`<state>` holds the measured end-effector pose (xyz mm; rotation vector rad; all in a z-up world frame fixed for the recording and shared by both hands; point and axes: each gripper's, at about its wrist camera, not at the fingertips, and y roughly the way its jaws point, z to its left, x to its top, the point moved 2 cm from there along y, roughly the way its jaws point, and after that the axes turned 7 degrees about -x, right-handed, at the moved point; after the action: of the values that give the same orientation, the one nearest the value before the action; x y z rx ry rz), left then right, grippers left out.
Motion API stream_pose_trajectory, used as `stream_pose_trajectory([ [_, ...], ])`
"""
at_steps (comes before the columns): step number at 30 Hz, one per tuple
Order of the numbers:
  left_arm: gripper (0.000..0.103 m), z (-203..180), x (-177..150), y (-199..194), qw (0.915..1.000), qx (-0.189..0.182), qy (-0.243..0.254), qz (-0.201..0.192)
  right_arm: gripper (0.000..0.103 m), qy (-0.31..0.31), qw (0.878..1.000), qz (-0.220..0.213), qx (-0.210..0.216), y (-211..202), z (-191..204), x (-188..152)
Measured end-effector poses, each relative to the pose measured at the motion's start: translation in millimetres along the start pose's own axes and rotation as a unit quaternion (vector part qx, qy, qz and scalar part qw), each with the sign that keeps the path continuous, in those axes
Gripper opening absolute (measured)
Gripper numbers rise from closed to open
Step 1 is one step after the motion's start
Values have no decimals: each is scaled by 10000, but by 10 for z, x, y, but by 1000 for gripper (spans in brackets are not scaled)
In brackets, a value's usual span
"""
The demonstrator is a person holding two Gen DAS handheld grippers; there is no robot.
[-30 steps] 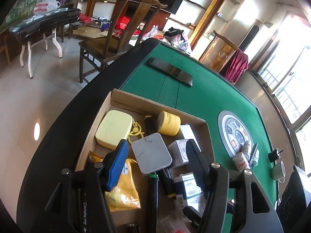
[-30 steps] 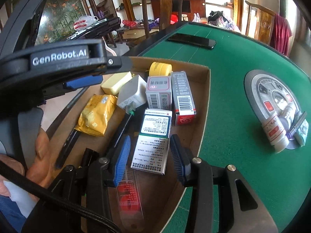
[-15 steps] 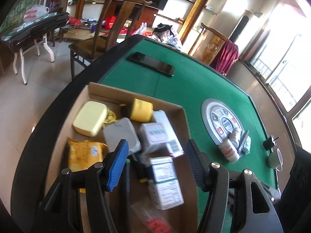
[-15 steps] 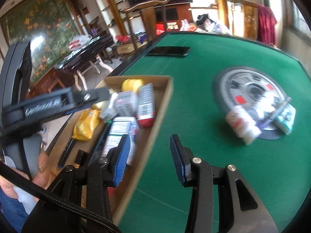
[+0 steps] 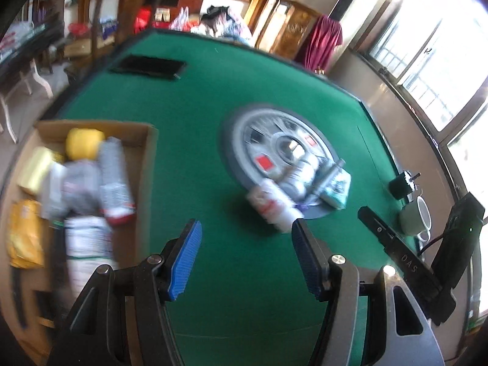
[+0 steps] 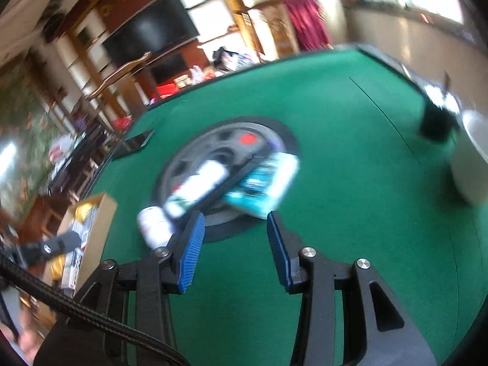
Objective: Organize objects
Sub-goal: 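Grasp the white pill bottle with the left gripper while the right gripper grasps the blue tissue pack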
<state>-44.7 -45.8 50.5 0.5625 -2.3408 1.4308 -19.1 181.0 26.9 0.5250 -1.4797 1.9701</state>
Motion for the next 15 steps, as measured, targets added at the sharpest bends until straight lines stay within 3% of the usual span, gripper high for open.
stream_pose_trajectory([
  [5, 55, -211, 86, 365, 9989, 215, -398, 115, 40, 529, 9984, -159, 80, -119, -291, 98],
  [12, 54, -298, 95, 682, 9965, 644, -531, 86, 40, 622, 9973, -282, 268, -212, -285, 130],
  [15, 42, -301, 104, 794, 9962, 764, -407, 17, 40, 668, 9967, -343, 313, -229, -298, 143],
])
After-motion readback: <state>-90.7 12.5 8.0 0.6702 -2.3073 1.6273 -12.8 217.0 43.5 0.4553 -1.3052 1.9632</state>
